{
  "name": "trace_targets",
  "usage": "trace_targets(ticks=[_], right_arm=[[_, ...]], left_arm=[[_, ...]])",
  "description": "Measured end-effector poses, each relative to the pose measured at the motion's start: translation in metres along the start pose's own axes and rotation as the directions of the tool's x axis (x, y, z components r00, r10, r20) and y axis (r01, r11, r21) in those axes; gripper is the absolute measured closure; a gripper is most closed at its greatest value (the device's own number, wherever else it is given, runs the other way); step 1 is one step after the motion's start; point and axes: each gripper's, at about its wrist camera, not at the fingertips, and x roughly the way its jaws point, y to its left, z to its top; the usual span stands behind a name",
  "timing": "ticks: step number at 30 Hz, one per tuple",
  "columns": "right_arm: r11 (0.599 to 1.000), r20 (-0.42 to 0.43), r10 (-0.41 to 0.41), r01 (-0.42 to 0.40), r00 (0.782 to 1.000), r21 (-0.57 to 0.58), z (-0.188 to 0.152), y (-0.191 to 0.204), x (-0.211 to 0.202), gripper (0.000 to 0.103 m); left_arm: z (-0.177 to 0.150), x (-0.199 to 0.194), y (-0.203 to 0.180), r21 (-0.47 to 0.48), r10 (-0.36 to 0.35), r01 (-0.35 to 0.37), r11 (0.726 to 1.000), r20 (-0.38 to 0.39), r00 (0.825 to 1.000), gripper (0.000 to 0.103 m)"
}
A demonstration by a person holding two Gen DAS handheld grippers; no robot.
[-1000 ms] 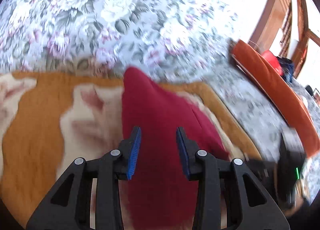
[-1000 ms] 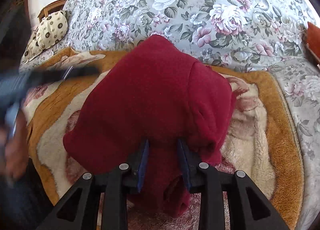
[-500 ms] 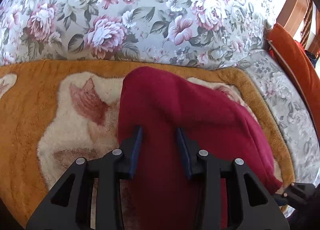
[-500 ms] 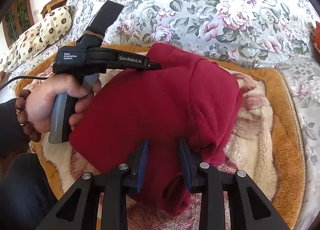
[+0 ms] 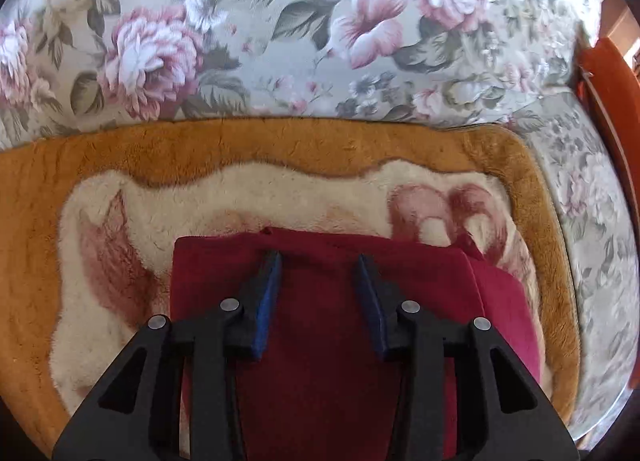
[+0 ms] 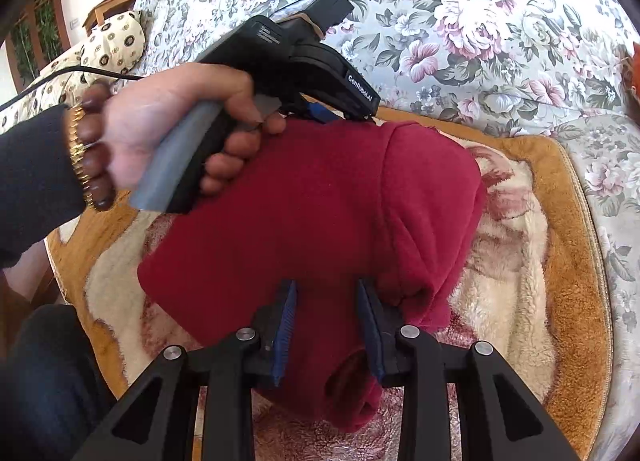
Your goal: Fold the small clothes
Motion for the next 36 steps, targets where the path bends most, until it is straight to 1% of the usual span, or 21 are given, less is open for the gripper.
trace_targets(ticks=[3, 7, 8, 9, 10, 11, 13, 14, 15, 16, 18, 20, 21, 23, 24, 25, 27, 31, 33, 34, 36], right_arm=[[1.0, 0.006, 0.0, 0.0, 1.0, -0.008, 0.001, 0.001, 0.0, 0.072], [1.0, 0.006, 0.003, -0.003, 1.0, 0.004, 0.001, 0.0, -0.001, 0.071], [1.0, 0.007, 0.02, -0.02, 1.0, 0.01, 0.003, -0.002, -0.003, 0.071], [0.999, 0.011, 0.045, -0.045, 0.999, 0.026, 0.005, -0.005, -0.006, 0.071], [0.992, 0.03, 0.104, -0.106, 0.994, 0.069, 0.008, -0.013, -0.012, 0.071], [0.982, 0.07, 0.146, -0.153, 0.987, 0.115, 0.01, -0.021, -0.021, 0.071], [0.946, 0.239, 0.184, -0.237, 0.954, 0.221, 0.014, -0.043, -0.05, 0.071], [0.928, 0.319, 0.169, -0.26, 0.932, 0.268, 0.015, -0.053, -0.062, 0.071], [0.922, 0.358, 0.129, -0.245, 0.925, 0.299, 0.017, -0.059, -0.068, 0.071], [0.926, 0.371, 0.049, -0.181, 0.927, 0.331, 0.022, -0.062, -0.068, 0.071], [0.932, 0.343, -0.029, -0.099, 0.939, 0.348, 0.033, -0.06, -0.057, 0.071], [0.948, 0.315, -0.014, -0.088, 0.949, 0.307, 0.047, -0.051, -0.038, 0.071], [0.951, 0.281, -0.009, -0.079, 0.96, 0.298, 0.05, -0.047, -0.028, 0.071], [0.945, 0.158, 0.043, -0.092, 0.987, 0.314, 0.048, -0.045, 0.001, 0.071], [0.95, 0.074, 0.053, -0.073, 0.996, 0.304, 0.044, -0.044, 0.017, 0.074], [0.962, 0.051, 0.031, -0.043, 0.998, 0.27, 0.039, -0.042, 0.024, 0.074], [0.968, 0.069, 0.038, -0.054, 0.997, 0.245, 0.038, -0.046, 0.026, 0.074], [0.954, 0.099, 0.091, -0.115, 0.991, 0.276, 0.035, -0.054, 0.022, 0.074], [0.93, 0.149, 0.124, -0.167, 0.981, 0.327, 0.038, -0.063, 0.009, 0.074], [0.914, 0.225, 0.102, -0.181, 0.969, 0.364, 0.037, -0.07, -0.003, 0.074], [0.917, 0.293, 0.004, -0.12, 0.956, 0.379, 0.037, -0.075, -0.017, 0.074]], left_arm=[[0.0, 0.002, -0.014, 0.085, 0.078, -0.078, 0.993, 0.006, 0.997, 0.063], [0.001, -0.02, -0.022, 0.104, 0.099, -0.104, 0.989, 0.046, 0.994, 0.064], [-0.002, -0.038, -0.024, 0.106, 0.076, -0.086, 0.991, 0.096, 0.993, 0.064], [-0.008, -0.059, -0.025, 0.11, 0.024, -0.04, 0.993, 0.147, 0.989, 0.062], [-0.013, -0.074, -0.023, 0.111, -0.019, -0.001, 0.994, 0.175, 0.984, 0.056], [-0.023, -0.089, -0.021, 0.11, -0.058, 0.036, 0.993, 0.204, 0.977, 0.045], [-0.045, -0.108, -0.014, 0.106, -0.086, 0.061, 0.993, 0.249, 0.965, 0.039], [-0.057, -0.114, -0.009, 0.101, -0.093, 0.068, 0.993, 0.268, 0.959, 0.039], [-0.069, -0.116, -0.002, 0.089, -0.101, 0.079, 0.993, 0.281, 0.954, 0.039], [-0.076, -0.114, 0.003, 0.075, -0.104, 0.086, 0.994, 0.286, 0.953, 0.039], [-0.088, -0.105, 0.016, 0.027, -0.124, 0.121, 0.992, 0.267, 0.956, 0.039], [-0.094, -0.087, 0.021, -0.017, -0.163, 0.171, 0.985, 0.226, 0.96, 0.039], [-0.097, -0.083, 0.021, -0.017, -0.157, 0.166, 0.986, 0.233, 0.96, 0.039], [-0.105, -0.075, 0.018, -0.001, -0.132, 0.136, 0.991, 0.232, 0.964, 0.039], [-0.109, -0.073, 0.015, 0.026, -0.113, 0.109, 0.994, 0.241, 0.964, 0.039], [-0.112, -0.07, 0.008, 0.059, -0.078, 0.065, 0.996, 0.255, 0.964, 0.038], [-0.114, -0.07, 0.005, 0.07, -0.054, 0.037, 0.997, 0.261, 0.964, 0.038], [-0.116, -0.073, 0.009, 0.065, -0.056, 0.04, 0.997, 0.268, 0.962, 0.037], [-0.122, -0.081, 0.009, 0.054, -0.046, 0.032, 0.998, 0.295, 0.954, 0.037], [-0.126, -0.085, 0.008, 0.043, -0.037, 0.025, 0.999, 0.311, 0.95, 0.037], [-0.142, -0.096, -0.002, 0.054, -0.007, -0.012, 0.998, 0.34, 0.94, 0.037]])
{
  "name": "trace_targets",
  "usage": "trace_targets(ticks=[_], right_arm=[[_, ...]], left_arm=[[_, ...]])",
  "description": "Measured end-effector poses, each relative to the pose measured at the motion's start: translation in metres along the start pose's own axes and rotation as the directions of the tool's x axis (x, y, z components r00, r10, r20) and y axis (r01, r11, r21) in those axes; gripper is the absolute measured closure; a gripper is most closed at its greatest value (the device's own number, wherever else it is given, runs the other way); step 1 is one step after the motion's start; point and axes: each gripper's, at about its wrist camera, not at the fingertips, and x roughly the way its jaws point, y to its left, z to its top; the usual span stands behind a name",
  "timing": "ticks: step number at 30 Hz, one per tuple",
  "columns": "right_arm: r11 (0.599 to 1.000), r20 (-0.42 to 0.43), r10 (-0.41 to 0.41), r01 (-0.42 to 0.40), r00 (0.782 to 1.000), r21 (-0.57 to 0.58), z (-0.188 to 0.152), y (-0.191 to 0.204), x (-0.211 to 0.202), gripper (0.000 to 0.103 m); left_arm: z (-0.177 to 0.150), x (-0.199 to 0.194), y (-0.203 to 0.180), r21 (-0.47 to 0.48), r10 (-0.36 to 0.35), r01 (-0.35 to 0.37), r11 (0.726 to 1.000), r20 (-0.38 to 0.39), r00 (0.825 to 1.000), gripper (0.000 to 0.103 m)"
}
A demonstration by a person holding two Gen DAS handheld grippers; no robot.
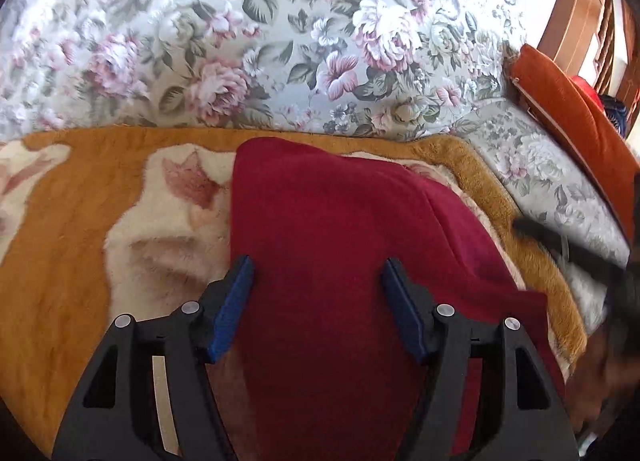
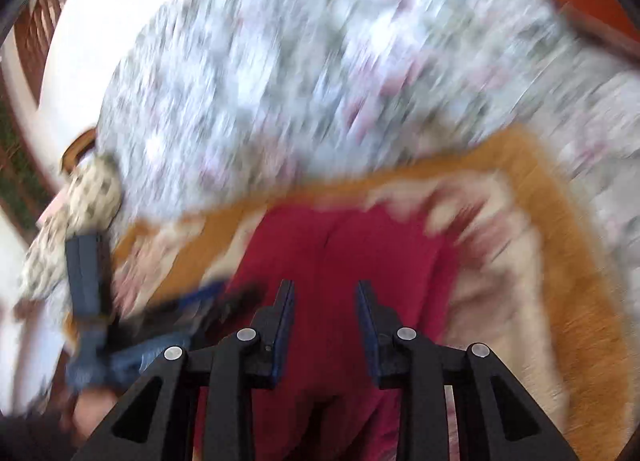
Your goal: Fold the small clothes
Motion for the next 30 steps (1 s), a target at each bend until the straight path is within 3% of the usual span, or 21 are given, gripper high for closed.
trace_targets(ticks=[2, 5, 9, 11, 14, 22, 24, 27, 30], right_arm=[[0.993, 0.078, -0.101, 0.106, 0.992, -0.055, 0.009, 0.004, -0.003, 0.074], [0.991, 0.084, -0.117, 0.122, 0.99, -0.059, 0.02, 0.008, 0.012, 0.074], [0.989, -0.049, -0.134, 0.13, 0.99, -0.075, 0.023, 0.016, 0.05, 0.074], [0.978, -0.175, -0.194, 0.177, 0.965, -0.109, 0.013, 0.014, 0.08, 0.073], [0.973, -0.167, -0.21, 0.19, 0.963, -0.128, 0.008, 0.012, 0.082, 0.072], [0.981, -0.15, -0.182, 0.169, 0.972, -0.096, 0.01, 0.008, 0.068, 0.071], [0.984, -0.08, -0.16, 0.153, 0.984, -0.087, 0.018, 0.014, 0.046, 0.071], [0.983, 0.0, -0.115, 0.114, 0.993, -0.144, 0.017, 0.028, 0.008, 0.071], [0.963, -0.037, -0.116, 0.103, 0.993, -0.247, -0.002, 0.04, -0.009, 0.071]], left_arm=[[-0.012, -0.016, -0.012, 0.027, -0.02, 0.019, 0.999, 0.024, 1.0, 0.037], [-0.024, -0.028, -0.024, 0.068, -0.003, 0.002, 0.998, 0.025, 1.0, 0.036], [-0.026, -0.012, -0.025, 0.073, 0.032, -0.028, 0.997, -0.048, 0.998, 0.03], [-0.023, -0.007, -0.024, 0.044, 0.037, -0.033, 0.998, -0.082, 0.996, 0.027], [-0.026, -0.006, -0.033, 0.067, 0.081, -0.075, 0.995, -0.087, 0.993, 0.027], [-0.025, -0.003, -0.035, 0.069, 0.116, -0.11, 0.992, -0.096, 0.989, 0.026], [-0.025, -0.003, -0.036, 0.07, 0.118, -0.112, 0.991, -0.095, 0.988, 0.026], [-0.026, -0.003, -0.035, 0.068, 0.119, -0.113, 0.991, -0.092, 0.989, 0.026], [-0.026, -0.003, -0.035, 0.066, 0.118, -0.112, 0.991, -0.095, 0.988, 0.026]])
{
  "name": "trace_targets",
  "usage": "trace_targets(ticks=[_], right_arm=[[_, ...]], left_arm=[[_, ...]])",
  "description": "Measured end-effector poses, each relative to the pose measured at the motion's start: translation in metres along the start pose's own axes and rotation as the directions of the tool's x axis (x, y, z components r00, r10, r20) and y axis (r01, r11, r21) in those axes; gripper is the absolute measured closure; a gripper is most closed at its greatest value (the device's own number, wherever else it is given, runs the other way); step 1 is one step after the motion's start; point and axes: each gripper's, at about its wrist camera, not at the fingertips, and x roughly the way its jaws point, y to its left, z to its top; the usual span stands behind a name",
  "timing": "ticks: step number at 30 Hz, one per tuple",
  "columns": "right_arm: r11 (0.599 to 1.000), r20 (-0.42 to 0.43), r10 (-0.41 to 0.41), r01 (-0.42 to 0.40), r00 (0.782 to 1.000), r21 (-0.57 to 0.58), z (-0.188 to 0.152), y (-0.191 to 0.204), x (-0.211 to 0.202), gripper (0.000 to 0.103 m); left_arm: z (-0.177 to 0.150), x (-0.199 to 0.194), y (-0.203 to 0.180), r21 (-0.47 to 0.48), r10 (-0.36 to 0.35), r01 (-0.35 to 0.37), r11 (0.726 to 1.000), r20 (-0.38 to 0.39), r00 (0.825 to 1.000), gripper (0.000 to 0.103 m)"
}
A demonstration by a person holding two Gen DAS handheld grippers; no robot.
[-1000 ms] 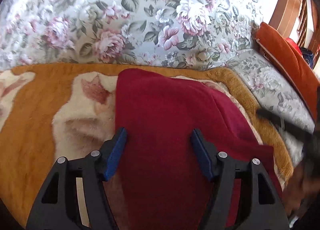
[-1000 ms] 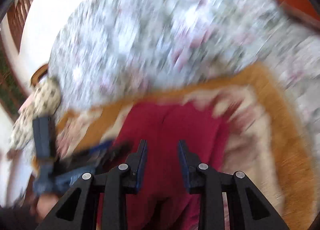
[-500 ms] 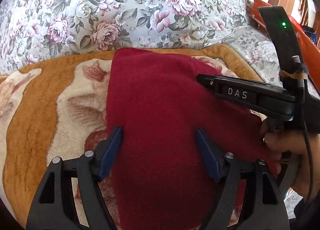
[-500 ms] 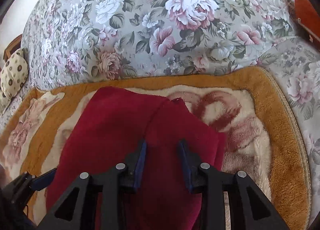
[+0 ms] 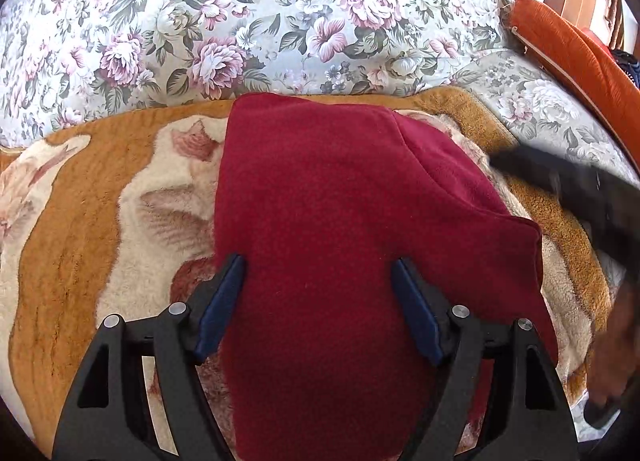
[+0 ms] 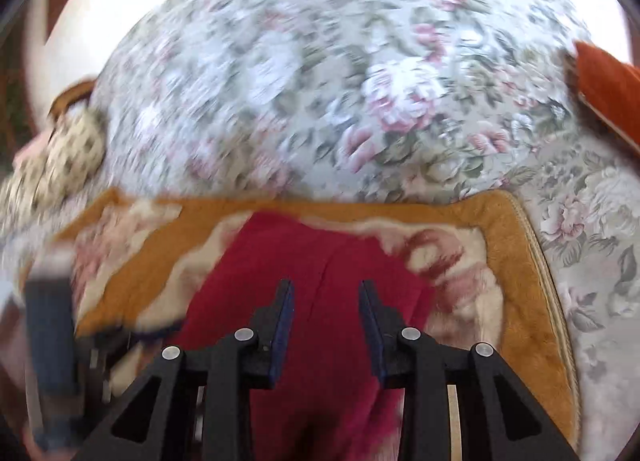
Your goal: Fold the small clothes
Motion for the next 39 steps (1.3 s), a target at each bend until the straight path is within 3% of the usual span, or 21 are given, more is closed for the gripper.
trace_targets(ticks=[2, 4, 6, 10, 12, 15, 18, 21, 23, 26, 28, 30, 33, 35, 37, 39], right_arm=[[0.995, -0.068, -0.061, 0.055, 0.996, -0.088, -0.017, 0.007, 0.002, 0.071], [0.974, -0.16, -0.18, 0.153, 0.97, -0.168, -0.041, 0.003, 0.021, 0.064], [0.977, -0.133, -0.185, 0.167, 0.974, -0.134, -0.045, -0.005, 0.018, 0.053], [0.989, -0.166, -0.13, 0.139, 0.978, 0.047, -0.046, -0.031, 0.018, 0.036], [0.982, -0.169, -0.06, 0.088, 0.984, 0.166, -0.042, -0.042, 0.012, 0.036], [0.964, -0.064, -0.032, 0.048, 0.997, 0.262, -0.037, -0.045, -0.014, 0.036], [0.915, 0.033, 0.086, -0.093, 0.996, 0.394, -0.039, -0.058, -0.031, 0.036], [0.852, 0.049, 0.195, -0.194, 0.98, 0.487, -0.044, -0.067, -0.019, 0.036], [0.819, 0.058, 0.209, -0.207, 0.976, 0.535, -0.043, -0.071, -0.009, 0.036], [0.726, 0.065, 0.268, -0.246, 0.961, 0.642, -0.048, -0.081, 0.014, 0.036], [0.683, 0.05, 0.284, -0.239, 0.957, 0.691, -0.053, -0.087, 0.027, 0.036], [0.677, 0.004, 0.241, -0.171, 0.971, 0.716, -0.056, -0.095, 0.037, 0.037], [0.626, 0.026, 0.286, -0.208, 0.958, 0.751, -0.058, -0.105, 0.039, 0.037], [0.592, 0.034, 0.357, -0.254, 0.934, 0.765, -0.058, -0.106, 0.042, 0.034], [0.553, 0.058, 0.448, -0.328, 0.892, 0.766, -0.057, -0.104, 0.045, 0.034], [0.567, 0.053, 0.455, -0.335, 0.889, 0.752, -0.058, -0.104, 0.046, 0.039]], left_arm=[[0.0, 0.0, 0.0, 0.003, -0.002, 0.002, 1.0, -0.001, 1.0, 0.025], [0.0, 0.001, -0.002, 0.017, 0.002, -0.002, 1.0, -0.004, 1.0, 0.025], [0.0, 0.001, -0.002, 0.012, 0.0, 0.0, 1.0, -0.008, 1.0, 0.025], [0.001, 0.002, -0.002, 0.013, 0.003, -0.003, 1.0, -0.017, 1.0, 0.024], [0.003, 0.0, 0.001, 0.0, -0.012, 0.012, 1.0, -0.025, 1.0, 0.024], [0.012, -0.018, 0.022, -0.042, -0.126, 0.126, 0.991, 0.003, 0.992, 0.025], [0.012, -0.026, 0.055, -0.102, -0.141, 0.147, 0.984, 0.071, 0.988, 0.025], [0.01, -0.009, 0.086, -0.2, -0.194, 0.196, 0.96, 0.029, 0.981, 0.025], [0.008, 0.003, 0.1, -0.28, -0.295, 0.29, 0.915, 0.024, 0.955, 0.025], [0.005, 0.017, 0.108, -0.375, -0.399, 0.381, 0.845, 0.031, 0.916, 0.025], [0.005, 0.021, 0.106, -0.388, -0.433, 0.412, 0.825, 0.035, 0.901, 0.024], [0.007, 0.021, 0.102, -0.369, -0.435, 0.416, 0.831, 0.035, 0.9, 0.022], [0.01, 0.022, 0.093, -0.342, -0.461, 0.438, 0.832, 0.015, 0.887, 0.022], [0.012, 0.024, 0.085, -0.313, -0.476, 0.451, 0.836, -0.005, 0.879, 0.022], [0.011, 0.025, 0.075, -0.275, -0.459, 0.436, 0.857, -0.023, 0.888, 0.018], [0.011, 0.025, 0.069, -0.251, -0.442, 0.423, 0.871, -0.025, 0.897, 0.016]])
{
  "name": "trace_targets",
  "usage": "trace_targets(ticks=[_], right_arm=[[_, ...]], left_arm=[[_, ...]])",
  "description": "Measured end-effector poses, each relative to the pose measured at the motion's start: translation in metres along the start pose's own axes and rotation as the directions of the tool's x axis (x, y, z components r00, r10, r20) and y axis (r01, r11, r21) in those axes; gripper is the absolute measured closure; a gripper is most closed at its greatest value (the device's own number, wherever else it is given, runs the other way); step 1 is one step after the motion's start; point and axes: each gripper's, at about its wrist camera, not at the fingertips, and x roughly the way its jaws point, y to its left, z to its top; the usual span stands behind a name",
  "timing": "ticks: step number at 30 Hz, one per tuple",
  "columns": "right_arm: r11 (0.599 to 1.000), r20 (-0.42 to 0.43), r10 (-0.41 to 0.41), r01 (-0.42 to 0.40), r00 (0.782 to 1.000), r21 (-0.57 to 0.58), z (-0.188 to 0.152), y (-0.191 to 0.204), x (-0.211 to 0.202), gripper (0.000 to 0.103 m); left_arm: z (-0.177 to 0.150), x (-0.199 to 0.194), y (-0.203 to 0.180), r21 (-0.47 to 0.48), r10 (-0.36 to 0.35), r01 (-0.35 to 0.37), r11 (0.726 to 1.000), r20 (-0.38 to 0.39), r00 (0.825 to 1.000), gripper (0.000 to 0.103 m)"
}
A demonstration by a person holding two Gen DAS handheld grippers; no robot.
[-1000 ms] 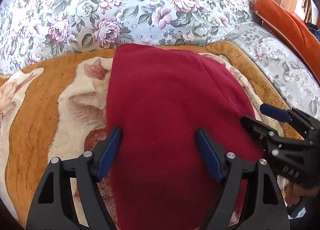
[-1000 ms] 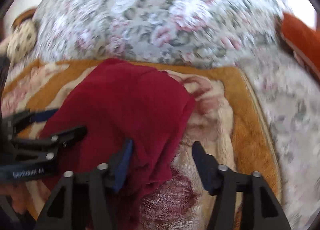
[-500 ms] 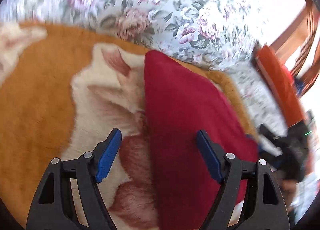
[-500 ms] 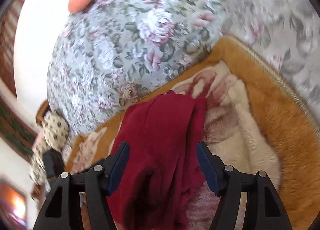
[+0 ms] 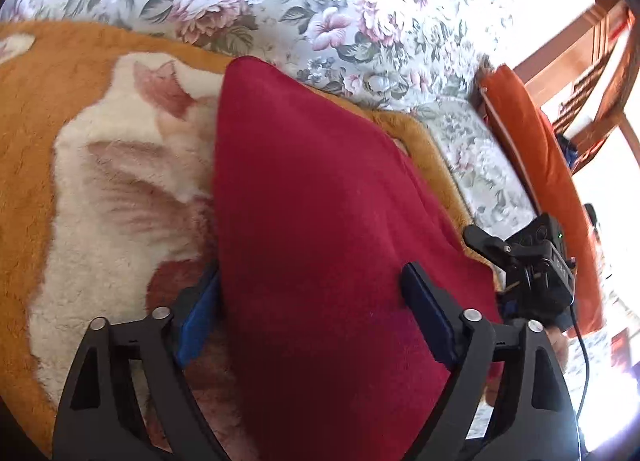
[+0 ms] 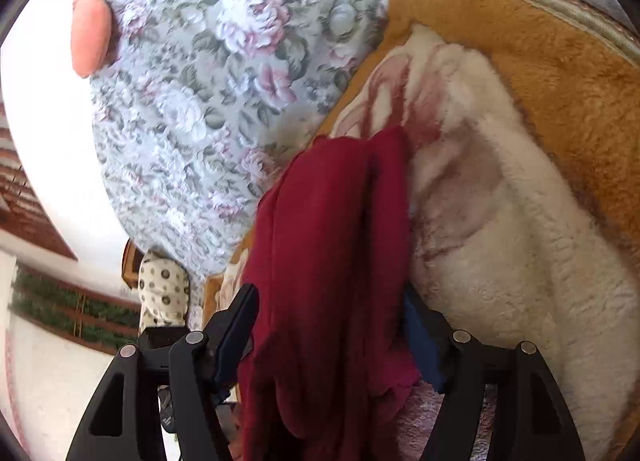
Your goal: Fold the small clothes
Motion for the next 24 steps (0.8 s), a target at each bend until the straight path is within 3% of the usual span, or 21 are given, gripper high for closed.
trace_targets(ticks=[1, 2, 4, 7, 12, 13, 14, 16, 19, 24], right_arm=[[0.999, 0.014, -0.038, 0.038, 0.999, -0.004, 0.0, -0.002, -0.001, 0.051], [0.998, 0.029, -0.063, 0.062, 0.998, 0.022, 0.0, -0.006, 0.0, 0.056], [0.999, 0.032, -0.039, 0.038, 0.999, 0.029, -0.002, -0.008, 0.0, 0.056], [0.993, -0.004, -0.069, 0.069, 0.998, -0.1, -0.003, 0.008, 0.006, 0.056], [0.99, 0.028, -0.078, 0.08, 0.997, -0.113, -0.003, 0.007, 0.014, 0.058], [0.987, 0.029, -0.085, 0.089, 0.996, -0.134, -0.004, 0.011, 0.014, 0.066], [0.986, 0.029, -0.073, 0.076, 0.997, -0.149, -0.003, 0.017, 0.013, 0.073], [0.983, 0.047, -0.045, 0.052, 0.998, -0.175, -0.002, 0.028, 0.005, 0.076], [0.977, 0.082, 0.008, 0.01, 0.997, -0.211, -0.001, 0.048, 0.0, 0.076], [0.963, 0.107, 0.106, -0.075, 0.989, -0.258, 0.005, 0.083, 0.02, 0.076]], left_arm=[[0.0, 0.0, 0.0, -0.005, 0.003, -0.003, 1.0, 0.004, 1.0, 0.016], [0.0, -0.001, 0.001, -0.018, -0.002, 0.002, 1.0, 0.01, 1.0, 0.016], [-0.001, -0.003, 0.004, -0.043, -0.011, 0.012, 0.999, 0.025, 1.0, 0.016], [-0.002, -0.005, 0.009, -0.072, -0.017, 0.02, 0.997, 0.044, 0.999, 0.023], [0.001, -0.007, 0.014, -0.106, -0.023, 0.029, 0.994, 0.059, 0.998, 0.047], [0.001, -0.009, 0.011, -0.092, -0.018, 0.024, 0.995, 0.062, 0.998, 0.053], [0.001, -0.013, 0.006, -0.07, -0.007, 0.012, 0.997, 0.066, 0.998, 0.058], [0.004, -0.021, 0.0, -0.039, -0.001, 0.004, 0.999, 0.077, 0.997, 0.059], [0.013, -0.046, -0.006, -0.014, 0.006, -0.004, 1.0, 0.139, 0.99, 0.059], [0.038, -0.087, 0.0, 0.031, 0.071, -0.08, 0.996, 0.219, 0.973, 0.059]])
